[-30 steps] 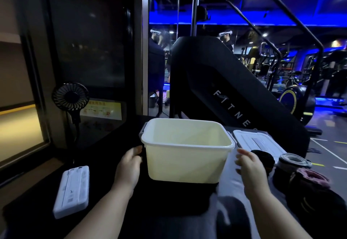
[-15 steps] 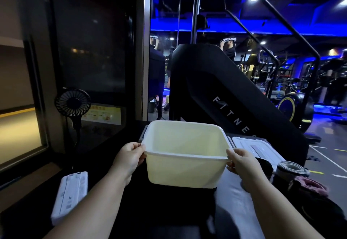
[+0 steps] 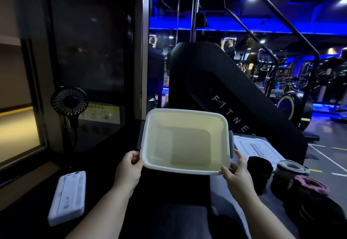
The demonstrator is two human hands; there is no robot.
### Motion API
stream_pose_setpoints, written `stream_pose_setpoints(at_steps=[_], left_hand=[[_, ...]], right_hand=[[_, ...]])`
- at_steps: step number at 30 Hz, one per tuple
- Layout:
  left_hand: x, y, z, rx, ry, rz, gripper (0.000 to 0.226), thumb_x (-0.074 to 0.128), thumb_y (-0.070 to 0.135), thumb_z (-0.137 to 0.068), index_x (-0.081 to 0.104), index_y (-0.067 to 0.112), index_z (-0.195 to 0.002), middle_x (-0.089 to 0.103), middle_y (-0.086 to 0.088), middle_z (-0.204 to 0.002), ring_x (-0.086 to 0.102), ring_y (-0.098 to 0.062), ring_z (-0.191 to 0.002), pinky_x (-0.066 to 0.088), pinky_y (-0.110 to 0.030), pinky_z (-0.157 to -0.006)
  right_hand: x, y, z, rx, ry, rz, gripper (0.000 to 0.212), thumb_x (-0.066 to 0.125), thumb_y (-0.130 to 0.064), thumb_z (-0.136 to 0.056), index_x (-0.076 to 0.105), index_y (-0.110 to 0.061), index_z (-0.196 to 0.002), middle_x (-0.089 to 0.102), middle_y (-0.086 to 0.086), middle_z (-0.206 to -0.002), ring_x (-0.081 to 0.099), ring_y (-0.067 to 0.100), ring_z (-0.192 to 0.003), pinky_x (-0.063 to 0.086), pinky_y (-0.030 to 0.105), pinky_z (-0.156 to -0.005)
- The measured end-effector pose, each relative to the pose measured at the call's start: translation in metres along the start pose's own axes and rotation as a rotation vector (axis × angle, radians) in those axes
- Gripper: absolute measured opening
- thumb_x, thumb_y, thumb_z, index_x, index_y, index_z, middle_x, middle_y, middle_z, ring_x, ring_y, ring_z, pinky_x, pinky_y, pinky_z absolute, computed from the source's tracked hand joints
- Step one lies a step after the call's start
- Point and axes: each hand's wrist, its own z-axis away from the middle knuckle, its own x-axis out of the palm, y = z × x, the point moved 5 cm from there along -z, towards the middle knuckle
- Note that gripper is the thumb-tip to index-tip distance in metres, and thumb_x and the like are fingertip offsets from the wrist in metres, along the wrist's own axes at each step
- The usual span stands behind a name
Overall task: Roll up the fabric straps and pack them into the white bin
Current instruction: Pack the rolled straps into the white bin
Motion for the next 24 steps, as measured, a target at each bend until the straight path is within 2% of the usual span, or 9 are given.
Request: stream_pose_setpoints(at_steps=[4, 7, 12, 16, 20, 22, 24], left_hand=[[0.003, -0.009, 0.008, 0.012, 0.02, -0.055, 0.012, 0.064, 0.008, -0.089, 0.061, 0.02, -0.093, 0.067, -0.002, -0.089, 0.065, -0.022, -0.081, 0.053, -0.04, -0.079], [0.006, -0.018, 0.012, -0.052, 0.007, -0.067, 0.022, 0.064, 0.005, -0.089, 0.056, 0.025, -0.084, 0.065, 0.0, -0.086, 0.063, -0.019, -0.072, 0.057, -0.044, -0.078], [0.01, -0.024, 0.012, -0.08, -0.018, -0.098, 0.019, 0.067, 0.005, -0.088, 0.056, 0.019, -0.094, 0.065, 0.0, -0.086, 0.063, -0.018, -0.071, 0.056, -0.045, -0.082], [0.013, -0.026, 0.017, -0.053, -0.022, -0.16, 0.028, 0.067, 0.007, -0.089, 0.053, 0.028, -0.078, 0.064, 0.002, -0.081, 0.065, -0.025, -0.075, 0.057, -0.044, -0.08], [0.013, -0.028, 0.018, -0.045, -0.012, -0.202, 0.026, 0.067, 0.009, -0.089, 0.054, 0.027, -0.076, 0.065, 0.002, -0.08, 0.066, -0.027, -0.077, 0.057, -0.044, -0.079], [0.013, -0.028, 0.018, -0.041, -0.006, -0.218, 0.022, 0.067, 0.011, -0.089, 0.055, 0.026, -0.079, 0.064, 0.004, -0.08, 0.067, -0.027, -0.078, 0.057, -0.044, -0.08], [0.014, -0.028, 0.018, -0.032, -0.003, -0.244, 0.015, 0.067, 0.012, -0.089, 0.057, 0.023, -0.085, 0.064, 0.005, -0.081, 0.067, -0.027, -0.079, 0.056, -0.042, -0.08]], right_hand=[[0.005, 0.014, -0.001, 0.032, 0.028, 0.052, 0.08, 0.064, -0.008, -0.09, 0.017, -0.025, -0.153, 0.065, 0.007, -0.117, 0.062, 0.022, -0.1, 0.048, 0.039, -0.093], [0.009, 0.024, -0.004, 0.063, 0.041, 0.11, 0.078, 0.06, -0.01, -0.091, 0.017, -0.028, -0.153, 0.067, 0.008, -0.114, 0.063, 0.027, -0.097, 0.047, 0.037, -0.083], [0.011, 0.031, -0.01, 0.057, -0.027, 0.152, 0.083, 0.057, -0.006, -0.089, 0.013, -0.034, -0.153, 0.068, 0.011, -0.099, 0.061, 0.024, -0.08, 0.042, 0.032, -0.066], [0.012, 0.037, -0.011, 0.059, -0.055, 0.203, 0.096, 0.068, -0.009, -0.083, 0.008, -0.032, -0.154, 0.067, -0.002, -0.096, 0.063, 0.014, -0.08, 0.043, 0.026, -0.067], [0.012, 0.039, -0.008, 0.054, -0.031, 0.155, 0.095, 0.071, -0.005, -0.083, 0.013, -0.032, -0.154, 0.064, -0.001, -0.098, 0.057, -0.003, -0.076, 0.037, 0.005, -0.058], [0.012, 0.038, -0.008, 0.058, -0.017, 0.14, 0.094, 0.069, -0.004, -0.084, 0.013, -0.035, -0.153, 0.064, 0.0, -0.1, 0.056, 0.0, -0.078, 0.038, 0.009, -0.063], [0.013, 0.04, -0.008, 0.059, -0.011, 0.162, 0.095, 0.069, -0.006, -0.083, 0.013, -0.037, -0.152, 0.064, -0.004, -0.094, 0.059, 0.007, -0.081, 0.041, 0.022, -0.072]])
